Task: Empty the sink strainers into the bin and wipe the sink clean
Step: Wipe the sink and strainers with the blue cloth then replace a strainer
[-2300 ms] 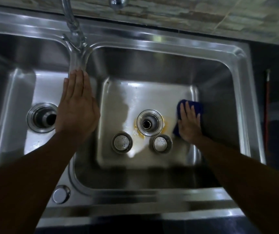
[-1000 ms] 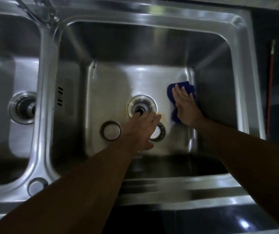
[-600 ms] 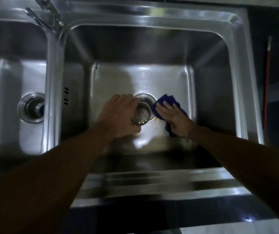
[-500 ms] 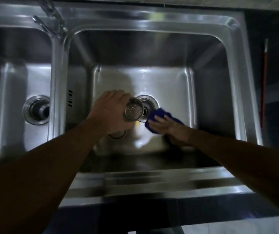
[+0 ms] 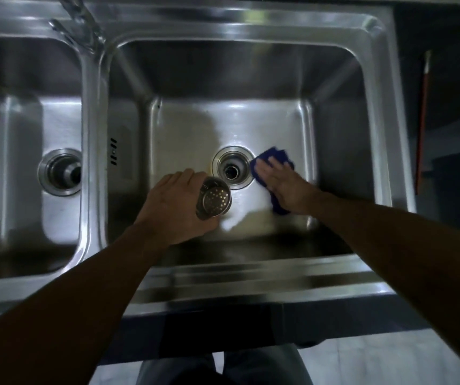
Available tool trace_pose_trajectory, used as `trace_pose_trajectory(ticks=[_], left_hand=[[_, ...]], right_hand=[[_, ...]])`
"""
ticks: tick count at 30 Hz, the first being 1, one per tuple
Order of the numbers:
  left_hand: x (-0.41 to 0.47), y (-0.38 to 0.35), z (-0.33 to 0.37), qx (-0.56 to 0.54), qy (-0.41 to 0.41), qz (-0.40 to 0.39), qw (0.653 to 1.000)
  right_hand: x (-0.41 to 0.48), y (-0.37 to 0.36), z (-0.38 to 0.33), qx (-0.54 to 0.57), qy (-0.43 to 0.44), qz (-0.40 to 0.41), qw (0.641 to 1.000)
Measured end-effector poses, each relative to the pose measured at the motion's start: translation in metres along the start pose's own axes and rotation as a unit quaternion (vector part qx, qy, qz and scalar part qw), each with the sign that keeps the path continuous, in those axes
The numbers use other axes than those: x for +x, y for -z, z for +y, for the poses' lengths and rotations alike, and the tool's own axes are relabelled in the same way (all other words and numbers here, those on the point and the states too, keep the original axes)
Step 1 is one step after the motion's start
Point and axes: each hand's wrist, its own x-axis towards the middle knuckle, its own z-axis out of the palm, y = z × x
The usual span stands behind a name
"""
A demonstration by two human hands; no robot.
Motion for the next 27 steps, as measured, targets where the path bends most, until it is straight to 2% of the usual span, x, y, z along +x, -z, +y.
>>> trace_pose_trajectory(ticks=[3, 6, 8, 11, 13, 16, 18, 22, 23, 24, 25, 27], left_hand=[[0.002, -0.003, 0.001, -0.016, 0.012, -0.031, 0.999], [0.002, -0.004, 0.001, -0.022, 0.014, -0.027, 0.999], [0.002, -0.004, 0.001, -0.032, 0.021, -0.025, 0.999], [0.001, -0.006, 0.002, -0.080, 0.041, -0.011, 0.996], [0.001, -0.006, 0.002, -0.102, 0.051, -0.009, 0.993], [-0.002, -0.007, 0.000, -0.101, 0.054, -0.008, 0.993], [-0.003, -0.006, -0.001, -0.097, 0.052, 0.005, 0.994], [-0.002, -0.002, 0.000, -0.128, 0.063, 0.020, 0.990], [-0.001, 0.000, 0.000, -0.142, 0.070, 0.022, 0.987], [-0.001, 0.002, 0.000, -0.151, 0.078, 0.023, 0.985], [-0.001, 0.004, 0.000, -0.156, 0.084, 0.023, 0.984], [0.001, 0.008, -0.001, -0.160, 0.091, 0.021, 0.983]], right_hand=[[-0.014, -0.011, -0.032, -0.048, 0.153, -0.100, 0.982], [-0.024, -0.015, -0.033, 0.002, 0.206, -0.134, 0.969], [-0.028, -0.018, -0.016, 0.012, 0.173, -0.118, 0.978], [-0.032, -0.017, 0.022, -0.016, -0.019, -0.062, 0.998], [-0.026, -0.011, 0.034, -0.015, -0.127, -0.038, 0.991], [-0.012, -0.005, 0.023, 0.027, -0.187, -0.049, 0.981], [-0.016, -0.007, 0.010, 0.044, -0.198, -0.069, 0.977], [-0.031, -0.012, -0.025, 0.021, -0.075, -0.113, 0.990], [-0.028, -0.013, -0.036, 0.038, -0.067, -0.110, 0.991], [-0.023, -0.013, -0.046, 0.073, -0.070, -0.111, 0.989], [-0.018, -0.007, -0.057, 0.164, -0.092, -0.095, 0.978], [-0.008, 0.008, -0.072, 0.360, -0.137, -0.046, 0.922]])
